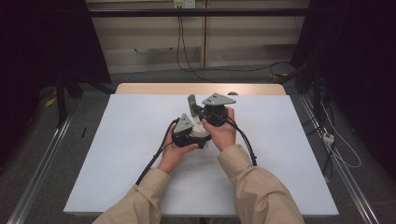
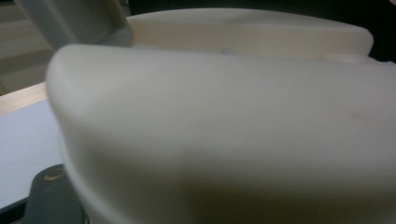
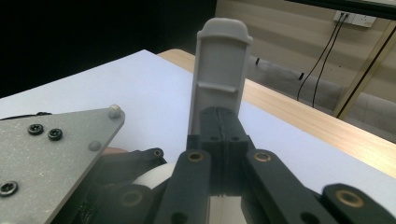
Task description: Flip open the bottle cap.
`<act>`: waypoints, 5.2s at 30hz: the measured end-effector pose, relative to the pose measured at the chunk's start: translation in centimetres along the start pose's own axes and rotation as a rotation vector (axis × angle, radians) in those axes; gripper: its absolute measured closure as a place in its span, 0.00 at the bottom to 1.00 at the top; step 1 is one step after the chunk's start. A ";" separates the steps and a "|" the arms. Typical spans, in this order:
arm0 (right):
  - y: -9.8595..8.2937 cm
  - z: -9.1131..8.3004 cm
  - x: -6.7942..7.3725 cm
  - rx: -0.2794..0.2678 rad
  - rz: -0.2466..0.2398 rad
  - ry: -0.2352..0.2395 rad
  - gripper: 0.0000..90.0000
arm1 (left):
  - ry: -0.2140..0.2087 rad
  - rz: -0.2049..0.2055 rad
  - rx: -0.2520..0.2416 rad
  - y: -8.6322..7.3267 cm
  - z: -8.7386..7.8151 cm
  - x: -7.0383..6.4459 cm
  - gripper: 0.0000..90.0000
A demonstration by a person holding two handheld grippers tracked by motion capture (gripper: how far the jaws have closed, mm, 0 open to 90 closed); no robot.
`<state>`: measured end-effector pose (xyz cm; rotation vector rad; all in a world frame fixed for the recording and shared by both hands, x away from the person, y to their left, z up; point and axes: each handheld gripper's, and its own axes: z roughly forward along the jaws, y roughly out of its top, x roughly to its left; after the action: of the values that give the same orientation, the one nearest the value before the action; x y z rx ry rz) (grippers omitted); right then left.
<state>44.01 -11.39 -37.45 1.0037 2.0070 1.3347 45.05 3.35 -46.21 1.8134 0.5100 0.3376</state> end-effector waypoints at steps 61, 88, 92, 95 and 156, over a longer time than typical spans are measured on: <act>0.1 1.7 0.7 0.071 0.003 -0.002 1.00 | -0.003 -0.016 -0.004 0.0 0.0 0.1 0.21; -0.4 0.5 0.8 0.017 0.013 0.026 0.86 | -0.046 0.022 0.064 -0.1 -1.9 0.6 0.11; -0.3 0.1 0.9 0.012 0.011 0.035 0.72 | -0.056 0.029 0.074 -0.1 -2.7 0.9 0.12; -0.4 -0.2 1.0 0.018 0.007 0.040 0.65 | -0.051 0.030 0.085 -0.2 -3.2 1.1 0.12; -9.7 -11.7 -2.2 -0.026 0.062 0.019 0.13 | 0.070 -0.007 0.043 -1.9 -15.2 1.8 0.03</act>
<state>33.61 -21.78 -41.96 1.0527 1.9824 1.4046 39.03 17.35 -43.62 1.8463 0.5760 0.3891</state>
